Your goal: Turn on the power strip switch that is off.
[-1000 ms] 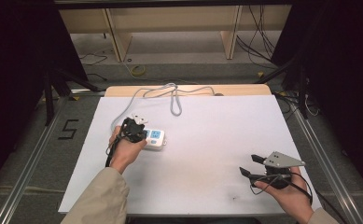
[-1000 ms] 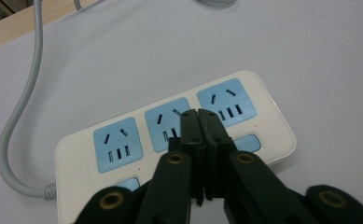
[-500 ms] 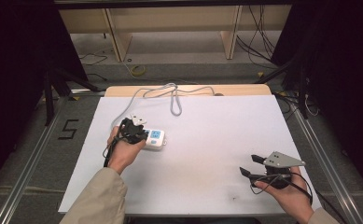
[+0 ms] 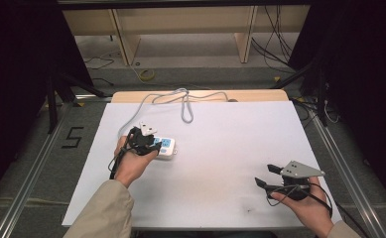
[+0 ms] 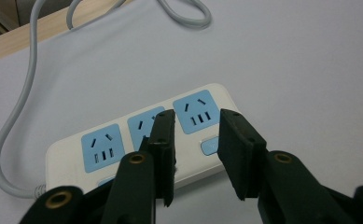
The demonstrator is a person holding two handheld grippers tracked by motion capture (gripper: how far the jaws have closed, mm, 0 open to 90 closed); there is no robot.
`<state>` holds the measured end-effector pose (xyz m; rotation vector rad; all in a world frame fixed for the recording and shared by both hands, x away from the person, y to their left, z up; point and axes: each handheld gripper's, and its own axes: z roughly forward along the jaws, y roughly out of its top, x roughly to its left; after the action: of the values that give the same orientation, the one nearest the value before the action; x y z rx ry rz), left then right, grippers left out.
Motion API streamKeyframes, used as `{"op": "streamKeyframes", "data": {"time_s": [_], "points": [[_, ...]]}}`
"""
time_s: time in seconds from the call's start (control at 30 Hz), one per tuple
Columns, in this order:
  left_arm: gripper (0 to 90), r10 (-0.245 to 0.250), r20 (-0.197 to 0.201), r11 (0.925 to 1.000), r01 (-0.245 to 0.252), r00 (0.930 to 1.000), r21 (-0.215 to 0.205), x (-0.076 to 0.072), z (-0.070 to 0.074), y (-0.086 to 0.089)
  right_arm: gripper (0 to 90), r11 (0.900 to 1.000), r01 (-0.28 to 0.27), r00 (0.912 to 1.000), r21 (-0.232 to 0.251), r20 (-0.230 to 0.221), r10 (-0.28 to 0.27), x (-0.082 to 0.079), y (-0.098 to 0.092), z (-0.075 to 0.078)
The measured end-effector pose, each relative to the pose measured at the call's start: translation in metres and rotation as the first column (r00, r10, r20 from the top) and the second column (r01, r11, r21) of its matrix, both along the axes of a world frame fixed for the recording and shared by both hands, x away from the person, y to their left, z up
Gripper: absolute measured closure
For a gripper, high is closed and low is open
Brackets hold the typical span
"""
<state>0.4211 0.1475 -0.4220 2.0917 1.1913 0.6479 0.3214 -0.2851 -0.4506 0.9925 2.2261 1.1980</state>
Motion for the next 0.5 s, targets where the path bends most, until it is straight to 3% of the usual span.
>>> {"op": "streamKeyframes", "data": {"time_s": [0.37,0.5], "points": [[51.3,-0.005,0.007,0.9986,0.005,1.0000,-0.052,-0.012,0.004,-0.001,34.3,1.000,-0.001,1.0000,0.002,0.001,0.001,0.000,-0.001,0.000],[46.0,-0.009,0.002,0.9990,0.009,1.0000,-0.043,-0.015,0.003,-0.001,34.3,1.000,-0.002,1.0000,0.002,0.000,0.002,0.000,-0.001,0.000]]}}
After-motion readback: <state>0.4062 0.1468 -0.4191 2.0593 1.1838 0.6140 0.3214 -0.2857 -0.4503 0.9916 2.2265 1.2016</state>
